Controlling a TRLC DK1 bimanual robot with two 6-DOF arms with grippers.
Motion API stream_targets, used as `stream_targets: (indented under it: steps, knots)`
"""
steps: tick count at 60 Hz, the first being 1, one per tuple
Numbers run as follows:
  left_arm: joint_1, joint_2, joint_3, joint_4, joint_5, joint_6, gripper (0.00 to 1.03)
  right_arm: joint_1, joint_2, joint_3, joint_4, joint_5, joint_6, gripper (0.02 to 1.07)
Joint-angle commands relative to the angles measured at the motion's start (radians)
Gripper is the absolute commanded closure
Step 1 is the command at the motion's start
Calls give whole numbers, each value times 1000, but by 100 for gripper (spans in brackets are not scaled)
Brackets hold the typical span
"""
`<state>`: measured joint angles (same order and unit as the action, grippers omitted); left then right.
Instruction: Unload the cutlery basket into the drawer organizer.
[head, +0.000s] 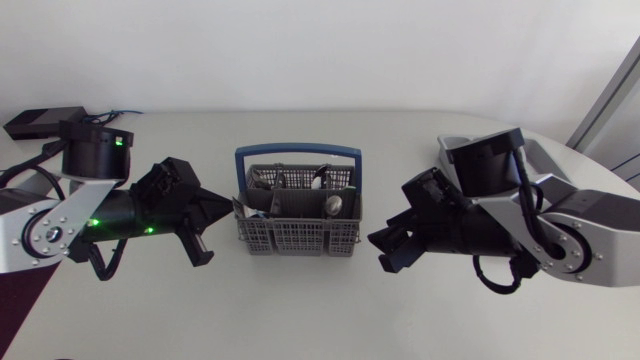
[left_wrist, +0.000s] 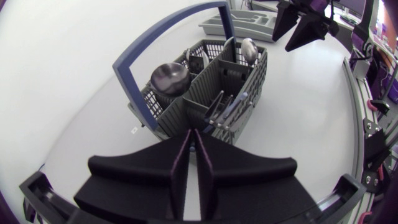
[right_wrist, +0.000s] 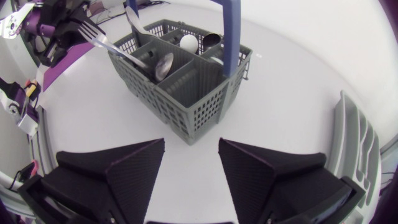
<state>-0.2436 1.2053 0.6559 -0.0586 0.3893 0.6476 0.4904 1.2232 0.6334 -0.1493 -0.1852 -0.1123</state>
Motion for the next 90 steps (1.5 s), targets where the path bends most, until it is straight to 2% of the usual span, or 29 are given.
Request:
stream_targets:
  steps: [1, 19, 45, 57, 60, 66, 74, 84, 90]
  knots:
    - [0, 7, 42, -23, 6, -17, 100, 8, 9, -26, 10, 6, -12, 42]
    - [9, -113, 131, -175, 6, -16, 100, 22, 2, -17, 1, 6, -13, 42]
    - [58, -371, 364, -538, 3, 23, 100, 42, -93, -8, -70, 7, -13, 41]
    - [66, -443, 450, -635, -1, -16, 100, 73, -166, 14, -108, 9, -13, 40]
    - [50, -444, 462, -656, 2, -46, 100, 88, -189, 26, -122, 9, -13, 37]
    - [-11, -428, 473, -679, 2, -114, 100, 132, -214, 65, -141, 16, -13, 37]
    - [-117, -363, 478, -688, 11, -197, 100, 185, -220, 121, -154, 24, -24, 37]
    - [-155, -242, 490, -687, 135, -263, 100, 223, -203, 167, -150, 18, -52, 37]
    - [-197, -148, 524, -687, 168, -290, 100, 244, -194, 170, -141, 12, -75, 37]
